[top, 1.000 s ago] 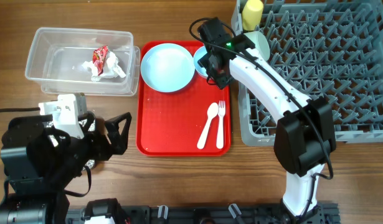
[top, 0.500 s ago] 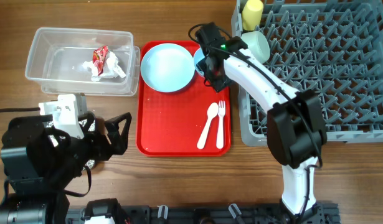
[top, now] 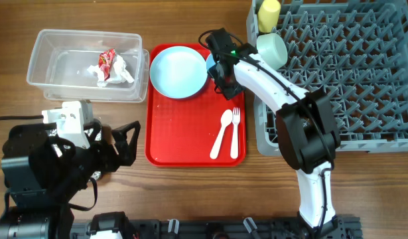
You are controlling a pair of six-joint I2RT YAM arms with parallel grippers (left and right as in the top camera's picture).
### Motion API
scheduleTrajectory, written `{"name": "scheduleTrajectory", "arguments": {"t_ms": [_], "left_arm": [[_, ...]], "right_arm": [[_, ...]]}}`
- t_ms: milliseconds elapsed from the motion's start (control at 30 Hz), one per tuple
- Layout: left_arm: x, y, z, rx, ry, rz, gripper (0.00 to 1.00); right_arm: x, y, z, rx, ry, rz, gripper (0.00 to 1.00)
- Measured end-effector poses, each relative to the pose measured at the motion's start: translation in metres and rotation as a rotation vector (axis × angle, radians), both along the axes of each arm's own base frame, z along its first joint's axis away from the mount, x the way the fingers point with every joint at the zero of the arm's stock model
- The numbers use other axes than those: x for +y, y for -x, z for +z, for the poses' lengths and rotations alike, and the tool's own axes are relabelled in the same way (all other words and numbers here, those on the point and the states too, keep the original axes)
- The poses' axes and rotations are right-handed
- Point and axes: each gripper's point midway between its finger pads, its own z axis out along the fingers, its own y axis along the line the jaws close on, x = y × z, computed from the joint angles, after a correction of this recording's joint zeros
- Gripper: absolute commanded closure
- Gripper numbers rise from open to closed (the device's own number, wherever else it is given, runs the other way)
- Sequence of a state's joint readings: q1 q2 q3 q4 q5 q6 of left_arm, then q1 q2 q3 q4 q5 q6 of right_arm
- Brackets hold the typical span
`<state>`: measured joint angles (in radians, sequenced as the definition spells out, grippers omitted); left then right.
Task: Sort waste into correct bins and load items into the dishwasher rack
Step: 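Grasp the small blue bowl rim with the right gripper, then lift the small blue bowl and carry it right over the rack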
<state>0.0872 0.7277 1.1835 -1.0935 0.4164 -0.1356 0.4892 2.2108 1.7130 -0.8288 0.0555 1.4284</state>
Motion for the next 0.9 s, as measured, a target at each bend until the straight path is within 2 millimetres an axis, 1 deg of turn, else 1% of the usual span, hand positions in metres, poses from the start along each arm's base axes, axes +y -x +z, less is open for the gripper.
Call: {"name": "scheduleTrajectory", "arguments": {"t_ms": [33, 67, 133, 200, 400, 667, 800, 900], "left_arm": [[0.0, 0.0, 0.0, 0.0, 0.0, 0.0, 0.0], [0.0, 0.0, 0.0, 0.0, 0.0, 0.0, 0.0], [0.0, 0.0, 0.0, 0.0, 0.0, 0.0, 0.0], [0.0, 0.0, 0.0, 0.002, 0.0, 0.0, 0.0], [0.0, 0.0, 0.0, 0.003, 0.0, 0.0, 0.0], [0.0, 0.0, 0.0, 0.003, 0.0, 0.0, 0.0], [0.0, 0.0, -0.001, 0.003, 0.0, 0.0, 0.0], [0.0, 0.001, -0.001, 0.007, 0.001, 0.0, 0.0]], "right_arm": [[0.0, -0.001, 0.0, -0.003, -0.003, -0.004, 0.68], [0.001, -0.001, 0.0, -0.006, -0.005, -0.006, 0.74], [0.002, -0.003, 0.001, -0.011, -0.012, -0.011, 0.88], [0.001, -0.003, 0.001, -0.012, -0.009, -0.018, 0.96], [0.003, -0.007, 0.002, -0.026, -0.018, -0.015, 0.96], [0.002, -0.003, 0.001, -0.01, -0.014, -0.014, 0.96], [0.0, 0.0, 0.005, -0.004, -0.01, -0.014, 0.96], [-0.003, 0.004, 0.014, 0.0, -0.003, -0.015, 0.96]]}}
